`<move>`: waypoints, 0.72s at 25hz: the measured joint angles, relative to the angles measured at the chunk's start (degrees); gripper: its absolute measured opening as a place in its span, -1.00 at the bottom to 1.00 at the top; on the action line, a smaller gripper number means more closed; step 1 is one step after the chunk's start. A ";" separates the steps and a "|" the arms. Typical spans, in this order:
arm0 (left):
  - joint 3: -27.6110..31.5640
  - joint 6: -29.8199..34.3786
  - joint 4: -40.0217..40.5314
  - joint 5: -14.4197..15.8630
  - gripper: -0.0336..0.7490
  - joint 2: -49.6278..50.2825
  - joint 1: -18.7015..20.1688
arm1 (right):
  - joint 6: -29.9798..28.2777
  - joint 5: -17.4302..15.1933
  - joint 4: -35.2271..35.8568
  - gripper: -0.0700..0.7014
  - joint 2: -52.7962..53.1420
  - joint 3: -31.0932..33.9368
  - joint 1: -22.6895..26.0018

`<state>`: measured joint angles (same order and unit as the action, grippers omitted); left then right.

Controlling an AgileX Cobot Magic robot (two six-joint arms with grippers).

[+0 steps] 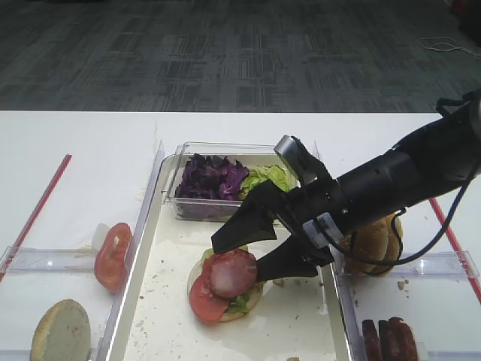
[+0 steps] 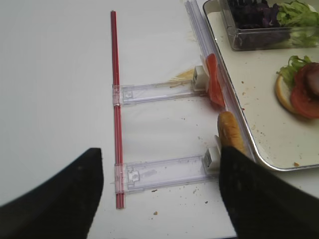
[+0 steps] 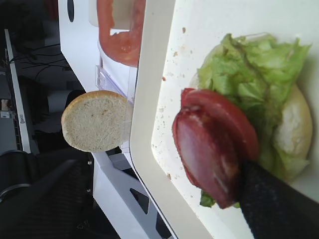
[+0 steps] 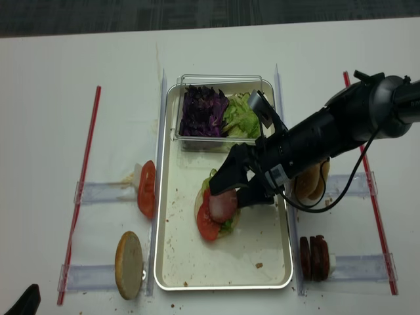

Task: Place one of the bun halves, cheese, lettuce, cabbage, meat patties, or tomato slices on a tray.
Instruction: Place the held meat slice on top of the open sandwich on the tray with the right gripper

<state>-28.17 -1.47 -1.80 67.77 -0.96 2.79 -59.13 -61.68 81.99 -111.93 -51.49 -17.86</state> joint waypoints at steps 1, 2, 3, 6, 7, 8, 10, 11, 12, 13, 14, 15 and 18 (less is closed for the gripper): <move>0.00 0.00 0.00 0.00 0.34 0.00 0.00 | 0.11 0.00 -0.14 0.89 0.11 0.00 0.00; 0.00 0.00 0.00 0.00 0.34 0.00 0.00 | 0.23 0.00 -0.17 0.89 0.19 0.00 0.00; 0.00 0.00 0.00 0.00 0.34 0.00 0.00 | 0.23 0.00 -0.40 0.89 0.35 0.00 0.00; 0.00 0.00 0.00 0.00 0.34 0.00 0.00 | 0.32 0.48 -1.54 0.89 1.17 0.00 0.00; 0.00 0.00 0.00 0.00 0.34 0.00 0.00 | 0.45 0.60 -1.97 0.89 1.59 0.00 0.00; 0.00 0.00 0.00 0.00 0.34 0.00 0.00 | 1.11 1.14 -2.61 0.89 1.86 0.00 0.00; 0.00 0.00 0.00 0.00 0.34 0.00 0.00 | 2.43 2.16 -4.72 0.89 2.48 -0.28 0.00; 0.00 0.00 0.00 0.00 0.34 0.00 0.00 | 2.77 2.58 -6.01 0.89 2.67 -0.73 0.00; 0.00 0.00 0.00 0.00 0.34 0.00 0.00 | 3.05 2.72 -7.35 0.89 2.71 -1.12 0.00; 0.00 0.00 0.00 0.00 0.34 0.00 0.00 | 3.83 2.85 -8.62 0.89 2.85 -1.63 0.00; 0.00 0.00 0.00 0.00 0.34 0.00 0.00 | 4.68 2.85 -9.60 0.89 3.03 -2.27 0.00; 0.00 0.00 0.00 0.00 0.34 0.00 0.00 | 5.67 2.85 -10.84 0.89 3.27 -3.07 0.00; 0.00 0.00 0.00 0.00 0.34 0.00 0.00 | 8.93 2.32 -14.80 0.89 3.41 -5.73 0.00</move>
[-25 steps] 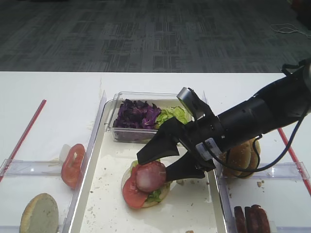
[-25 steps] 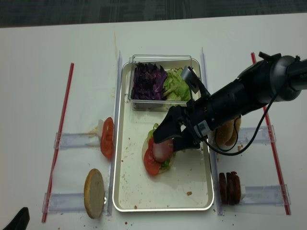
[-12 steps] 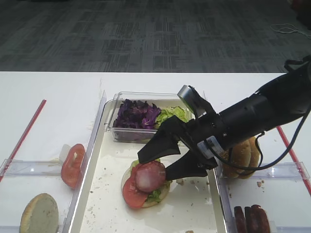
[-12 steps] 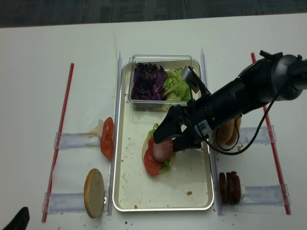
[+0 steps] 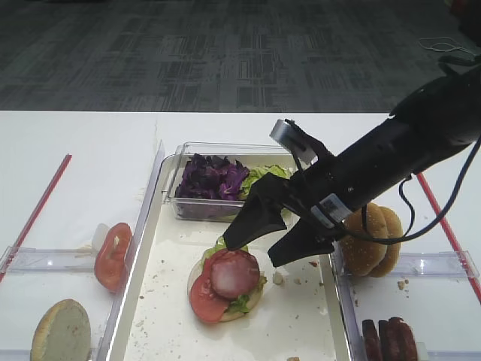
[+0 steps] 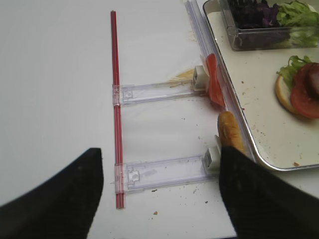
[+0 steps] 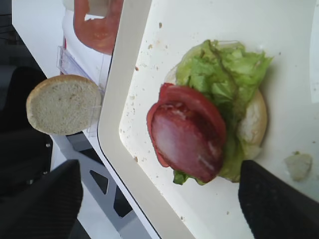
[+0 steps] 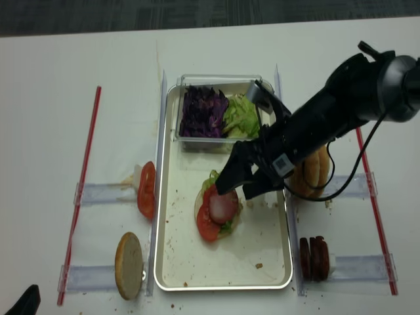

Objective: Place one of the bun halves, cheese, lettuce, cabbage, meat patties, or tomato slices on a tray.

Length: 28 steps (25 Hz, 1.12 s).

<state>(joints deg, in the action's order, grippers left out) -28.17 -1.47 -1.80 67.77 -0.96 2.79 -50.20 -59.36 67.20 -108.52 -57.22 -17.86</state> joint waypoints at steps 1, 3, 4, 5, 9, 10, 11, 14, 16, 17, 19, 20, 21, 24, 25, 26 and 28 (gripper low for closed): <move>0.00 0.00 0.00 0.00 0.34 0.00 0.00 | 1.21 -0.42 -1.50 0.89 0.00 -0.78 0.00; 0.00 0.00 0.00 0.00 0.34 0.00 0.00 | 3.49 -1.33 -3.97 0.89 0.00 -2.63 0.00; 0.00 0.00 0.00 0.00 0.34 0.00 0.00 | 4.70 -2.08 -5.26 0.89 0.00 -3.55 0.00; 0.00 0.00 0.00 0.00 0.34 0.00 0.00 | 5.86 -2.51 -6.52 0.89 0.00 -4.36 0.00; 0.00 0.00 0.00 0.00 0.34 0.00 0.00 | 10.18 -5.04 -11.11 0.89 0.33 -8.05 0.00; 0.00 0.00 0.00 0.00 0.34 0.00 0.00 | 11.15 -5.34 -12.12 0.89 0.48 -9.07 0.00; 0.00 0.00 0.00 0.00 0.34 0.00 0.00 | 12.40 -5.58 -13.61 0.89 0.91 -10.12 0.00; 0.00 0.00 0.00 0.00 0.34 0.00 0.00 | 16.81 -6.80 -18.93 0.89 2.52 -13.68 0.00; 0.00 0.00 0.00 0.00 0.34 0.00 0.00 | 20.49 -8.13 -23.79 0.89 3.00 -16.31 0.00; 0.00 0.00 0.00 0.00 0.34 0.00 0.00 | 22.03 -8.84 -25.83 0.89 3.13 -17.76 0.00; 0.00 0.00 0.00 0.00 0.34 0.00 0.00 | 25.30 -9.33 -30.51 0.89 3.13 -20.31 0.00; 0.00 0.00 0.00 0.00 0.34 0.00 0.00 | 26.94 -9.44 -32.72 0.89 3.13 -21.56 0.00; 0.00 0.00 0.00 0.00 0.34 0.00 0.00 | 28.23 -9.57 -34.44 0.89 3.13 -22.76 0.00; 0.00 0.00 0.00 0.00 0.34 0.00 0.00 | 31.89 -9.86 -40.27 0.89 3.13 -25.90 0.00; 0.00 0.00 0.00 0.00 0.34 0.00 0.00 | 32.98 -9.99 -41.91 0.89 3.13 -26.94 0.00; 0.00 0.00 0.00 0.00 0.34 0.00 0.00 | 33.95 -10.07 -43.76 0.89 3.13 -27.78 0.00; 0.00 0.00 0.00 0.00 0.34 0.00 0.00 | 35.70 -10.32 -46.92 0.89 3.13 -29.67 0.00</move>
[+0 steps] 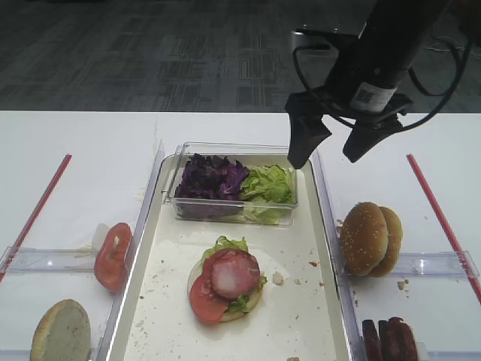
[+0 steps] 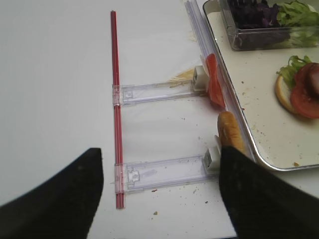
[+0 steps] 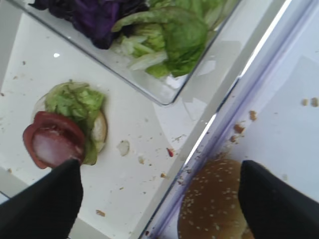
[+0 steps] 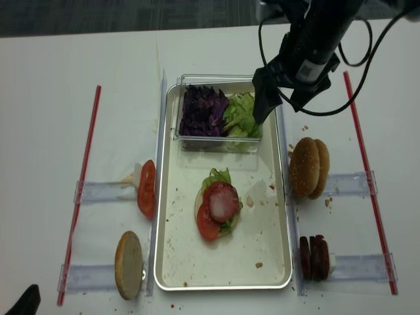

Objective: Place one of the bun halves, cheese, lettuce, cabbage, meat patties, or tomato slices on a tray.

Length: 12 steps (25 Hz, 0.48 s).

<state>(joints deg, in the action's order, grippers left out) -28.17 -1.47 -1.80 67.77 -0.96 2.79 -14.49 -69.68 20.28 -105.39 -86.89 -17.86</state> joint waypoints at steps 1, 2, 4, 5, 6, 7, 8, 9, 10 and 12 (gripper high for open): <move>0.00 0.00 0.00 0.00 0.34 0.00 0.00 | 0.89 0.01 -1.62 0.89 0.00 -0.82 0.00; 0.00 0.00 0.00 0.00 0.34 0.00 0.00 | 1.71 -0.11 -3.11 0.89 0.00 -1.43 0.00; 0.00 0.00 0.00 0.00 0.34 0.00 0.00 | 2.72 -0.24 -6.03 0.89 0.00 -2.66 0.00; 0.00 0.00 0.00 0.00 0.34 0.00 0.00 | 3.10 -0.24 -7.64 0.89 0.00 -3.03 0.00; 0.00 0.00 0.00 0.00 0.34 0.00 0.00 | 3.25 -0.24 -9.37 0.89 0.00 -3.18 0.00; 0.00 0.00 0.00 0.00 0.34 0.00 0.00 | 3.51 -0.24 -11.05 0.89 0.00 -3.28 0.00; 0.00 0.00 0.00 0.00 0.34 0.00 0.00 | 4.17 -0.37 -13.39 0.89 0.00 -3.30 0.00; 0.00 0.00 0.00 0.00 0.34 0.00 0.00 | 5.03 -0.46 -16.12 0.89 0.00 -3.30 0.00; 0.00 0.00 0.00 0.00 0.34 0.00 0.00 | 5.62 -0.51 -18.24 0.89 0.00 -3.30 0.00; 0.00 0.00 0.00 0.00 0.34 0.00 0.00 | 6.30 -0.61 -22.02 0.89 0.00 -3.30 0.00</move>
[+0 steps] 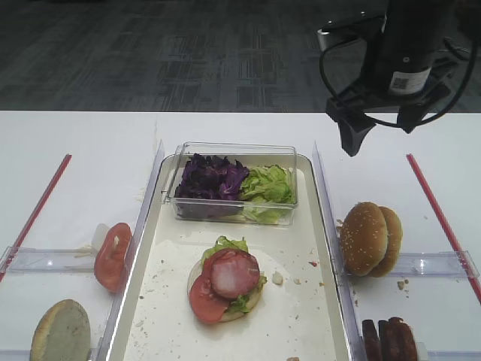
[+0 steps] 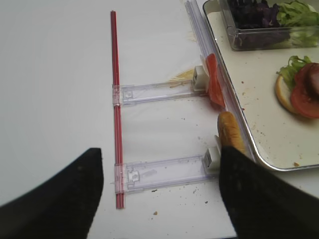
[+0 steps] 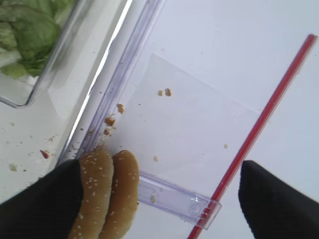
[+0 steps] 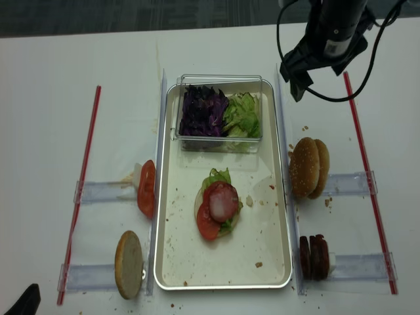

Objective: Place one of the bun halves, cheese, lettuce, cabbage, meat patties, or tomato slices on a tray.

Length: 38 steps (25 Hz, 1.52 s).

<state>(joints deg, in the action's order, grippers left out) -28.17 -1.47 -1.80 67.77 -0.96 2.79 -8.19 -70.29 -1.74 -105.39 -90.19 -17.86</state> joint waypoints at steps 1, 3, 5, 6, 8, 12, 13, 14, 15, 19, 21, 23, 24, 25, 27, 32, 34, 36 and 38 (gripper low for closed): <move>0.00 0.00 0.00 0.00 0.34 0.00 0.00 | 0.16 0.00 -1.09 0.89 0.00 0.00 0.00; 0.00 0.00 0.00 0.00 0.34 0.00 0.00 | 0.97 0.00 -2.04 0.89 0.00 0.00 0.00; 0.00 0.00 0.00 0.00 0.34 0.00 0.00 | 1.40 0.00 -2.31 0.89 0.00 0.00 0.00; 0.00 0.00 0.00 0.00 0.34 0.00 0.00 | 1.53 0.00 -2.31 0.89 0.00 0.00 0.00; 0.00 0.00 0.00 0.00 0.34 0.00 0.00 | 1.75 0.00 -2.44 0.89 0.00 -0.09 0.00; 0.00 0.00 0.00 0.00 0.34 0.00 0.00 | 1.75 0.00 -2.72 0.89 0.00 -0.09 0.00; 0.00 0.00 0.00 0.00 0.34 0.00 0.00 | 1.87 0.00 -2.94 0.89 0.00 -0.09 0.00; 0.00 0.00 0.00 0.00 0.34 0.00 0.00 | 2.19 0.00 -3.57 0.89 0.00 -0.09 0.00; 0.00 0.00 0.00 0.00 0.34 0.00 0.00 | 2.82 0.00 -4.38 0.89 0.00 -0.09 0.00; 0.00 0.00 0.00 0.00 0.34 0.00 0.00 | 4.52 0.00 -5.34 0.89 0.00 -0.09 1.68; 0.00 0.00 0.00 0.00 0.34 0.00 0.00 | 4.39 0.00 -4.36 0.89 0.00 -0.09 4.13; 0.00 0.00 0.00 0.00 0.34 0.00 0.00 | 4.39 0.00 -4.11 0.89 0.00 -0.09 6.58; 0.00 0.00 0.00 0.00 0.34 0.00 0.00 | 4.39 0.00 -4.11 0.89 0.00 -0.09 7.82; 0.00 0.00 0.00 0.00 0.34 0.00 0.00 | 4.27 0.00 -4.11 0.89 0.00 -0.09 8.99; 0.00 0.00 0.00 0.00 0.34 0.00 0.00 | 3.83 0.00 -4.11 0.89 0.00 -0.09 10.89; 0.00 0.00 0.00 0.00 0.34 0.00 0.00 | 2.97 0.00 -4.00 0.89 0.00 -0.09 14.76; 0.00 0.00 0.00 0.00 0.34 0.00 0.00 | 2.89 -0.04 -3.63 0.89 0.00 -0.09 15.90; 0.00 0.00 0.00 0.00 0.34 0.00 0.00 | 2.59 -0.04 -2.50 0.89 0.00 -0.09 16.97; 0.00 0.00 0.00 0.00 0.34 0.00 0.00 | 1.97 -0.13 -0.64 0.89 0.00 -0.09 17.47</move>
<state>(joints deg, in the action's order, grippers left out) -28.17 -1.47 -1.80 67.77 -0.96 2.79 -6.22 -70.42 -2.38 -105.39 -90.29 -0.40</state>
